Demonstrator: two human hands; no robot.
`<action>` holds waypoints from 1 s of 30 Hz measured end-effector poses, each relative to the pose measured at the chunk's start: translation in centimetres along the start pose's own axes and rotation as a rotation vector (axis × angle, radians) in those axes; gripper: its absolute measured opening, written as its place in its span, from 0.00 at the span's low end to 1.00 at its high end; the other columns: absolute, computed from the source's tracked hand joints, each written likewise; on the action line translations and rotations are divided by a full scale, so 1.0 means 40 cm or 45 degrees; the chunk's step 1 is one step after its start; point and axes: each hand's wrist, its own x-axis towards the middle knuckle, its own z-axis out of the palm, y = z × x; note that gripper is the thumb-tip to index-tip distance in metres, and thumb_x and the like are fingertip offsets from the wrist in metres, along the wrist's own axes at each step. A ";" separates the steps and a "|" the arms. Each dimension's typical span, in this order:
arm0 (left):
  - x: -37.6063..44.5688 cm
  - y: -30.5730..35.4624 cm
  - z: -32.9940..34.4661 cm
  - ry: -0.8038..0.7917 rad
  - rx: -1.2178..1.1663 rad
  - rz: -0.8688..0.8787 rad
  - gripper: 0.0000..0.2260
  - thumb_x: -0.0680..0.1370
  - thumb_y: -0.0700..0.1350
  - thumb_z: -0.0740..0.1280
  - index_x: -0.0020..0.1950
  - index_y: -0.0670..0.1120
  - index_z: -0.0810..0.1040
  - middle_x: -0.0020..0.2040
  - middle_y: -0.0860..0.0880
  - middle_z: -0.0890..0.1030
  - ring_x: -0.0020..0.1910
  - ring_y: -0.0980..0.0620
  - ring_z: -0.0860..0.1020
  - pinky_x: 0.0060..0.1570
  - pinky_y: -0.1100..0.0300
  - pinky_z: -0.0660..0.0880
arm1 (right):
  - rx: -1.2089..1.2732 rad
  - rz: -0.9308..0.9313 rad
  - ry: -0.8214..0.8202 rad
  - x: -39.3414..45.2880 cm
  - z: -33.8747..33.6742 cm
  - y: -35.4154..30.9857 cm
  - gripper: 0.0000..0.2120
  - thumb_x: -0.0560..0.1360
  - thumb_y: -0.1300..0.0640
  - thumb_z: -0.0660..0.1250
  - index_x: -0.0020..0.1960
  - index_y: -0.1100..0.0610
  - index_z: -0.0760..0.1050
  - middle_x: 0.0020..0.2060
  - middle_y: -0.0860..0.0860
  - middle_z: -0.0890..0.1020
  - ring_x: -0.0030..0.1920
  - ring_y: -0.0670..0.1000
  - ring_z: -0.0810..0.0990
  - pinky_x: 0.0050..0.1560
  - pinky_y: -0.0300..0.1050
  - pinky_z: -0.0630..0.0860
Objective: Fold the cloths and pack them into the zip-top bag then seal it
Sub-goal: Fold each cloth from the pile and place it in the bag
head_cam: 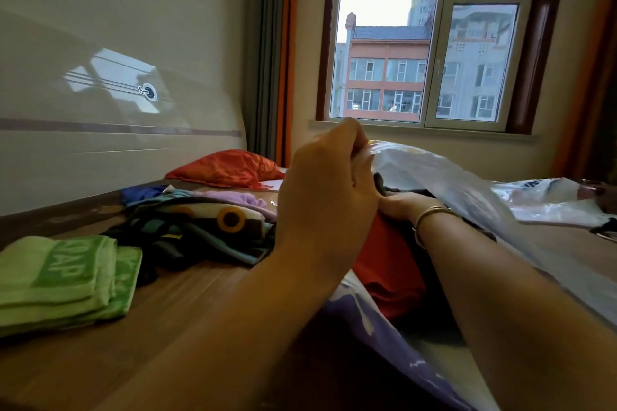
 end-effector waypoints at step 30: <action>-0.314 -0.031 -0.477 -0.602 0.674 -0.759 0.10 0.79 0.43 0.60 0.59 0.47 0.75 0.58 0.46 0.78 0.55 0.46 0.76 0.54 0.50 0.75 | 0.143 -1.043 0.416 -0.889 0.081 -0.236 0.06 0.78 0.53 0.61 0.49 0.54 0.75 0.45 0.48 0.78 0.42 0.47 0.77 0.43 0.45 0.77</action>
